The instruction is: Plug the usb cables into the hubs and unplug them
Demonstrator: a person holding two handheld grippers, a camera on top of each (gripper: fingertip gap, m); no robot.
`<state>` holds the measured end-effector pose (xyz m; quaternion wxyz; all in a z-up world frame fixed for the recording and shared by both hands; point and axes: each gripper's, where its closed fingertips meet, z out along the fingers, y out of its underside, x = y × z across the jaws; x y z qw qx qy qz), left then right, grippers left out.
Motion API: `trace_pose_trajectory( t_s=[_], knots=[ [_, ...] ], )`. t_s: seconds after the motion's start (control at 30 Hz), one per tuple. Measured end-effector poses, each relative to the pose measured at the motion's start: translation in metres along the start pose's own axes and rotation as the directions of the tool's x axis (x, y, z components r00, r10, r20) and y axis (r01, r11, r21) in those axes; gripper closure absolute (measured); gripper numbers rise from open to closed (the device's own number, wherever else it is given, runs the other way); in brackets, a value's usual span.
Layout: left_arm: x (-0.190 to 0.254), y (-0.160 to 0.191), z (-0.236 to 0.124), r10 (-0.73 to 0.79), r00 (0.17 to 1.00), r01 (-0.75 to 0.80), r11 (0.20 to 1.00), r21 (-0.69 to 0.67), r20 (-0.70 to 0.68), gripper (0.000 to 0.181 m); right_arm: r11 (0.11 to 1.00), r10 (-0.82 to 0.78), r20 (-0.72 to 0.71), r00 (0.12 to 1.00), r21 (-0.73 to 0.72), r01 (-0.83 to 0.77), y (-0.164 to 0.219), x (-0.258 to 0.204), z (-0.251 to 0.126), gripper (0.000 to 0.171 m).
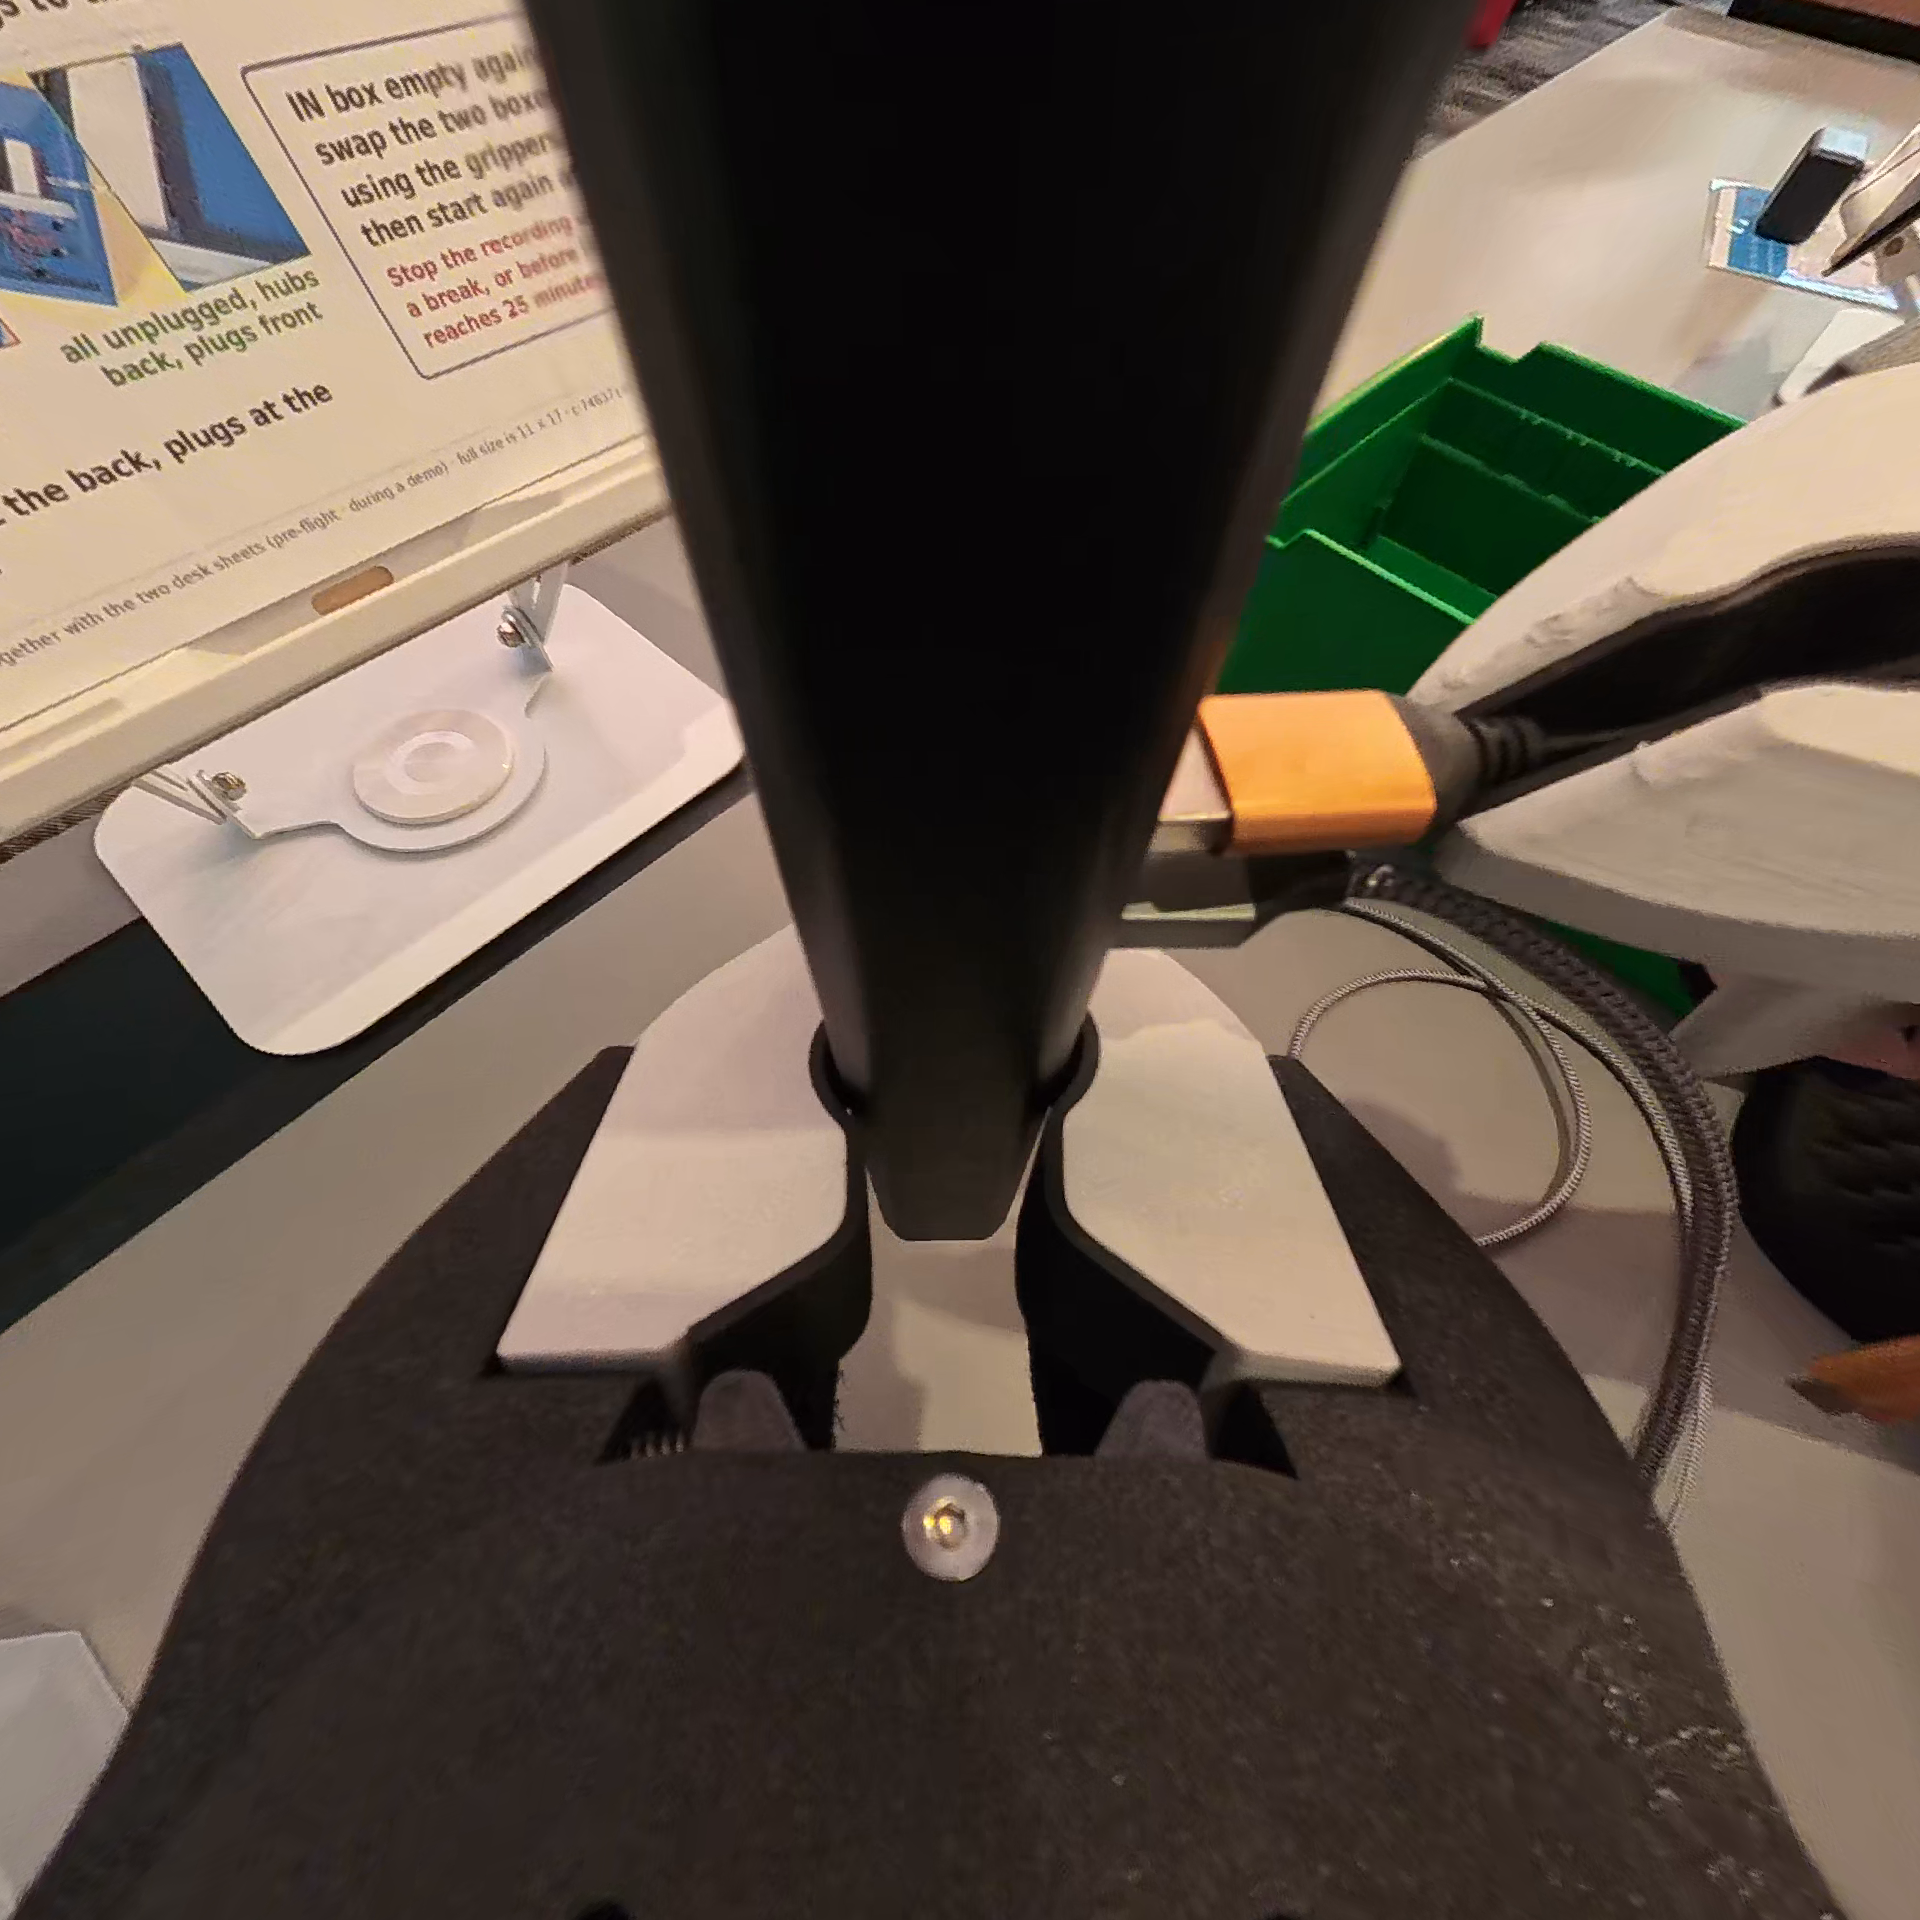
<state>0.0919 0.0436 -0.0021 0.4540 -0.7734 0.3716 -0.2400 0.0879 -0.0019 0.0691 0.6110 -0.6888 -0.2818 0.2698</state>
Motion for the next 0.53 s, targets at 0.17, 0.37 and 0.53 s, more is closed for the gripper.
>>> trace_pose_trajectory(
  t_s=[0.17,0.37,0.53],
  knots=[
    [-0.006,-0.004,-0.002,0.064,0.994,-0.065,0.998,0.013,0.09,0.151,0.999,0.031,-0.001,1.0,0.031,-0.031,-0.002,-0.001,0.0,0.164],
    [-0.003,-0.014,-0.009,0.153,0.981,-0.161,0.985,0.056,0.122,0.15,0.999,-0.012,-0.006,1.0,0.045,0.012,-0.007,-0.004,-0.004,0.164],
    [-0.004,-0.018,-0.013,0.241,0.955,-0.254,0.965,0.058,0.172,0.15,0.999,-0.033,0.004,0.999,0.043,0.032,-0.01,-0.005,-0.007,0.164]
  ],
)
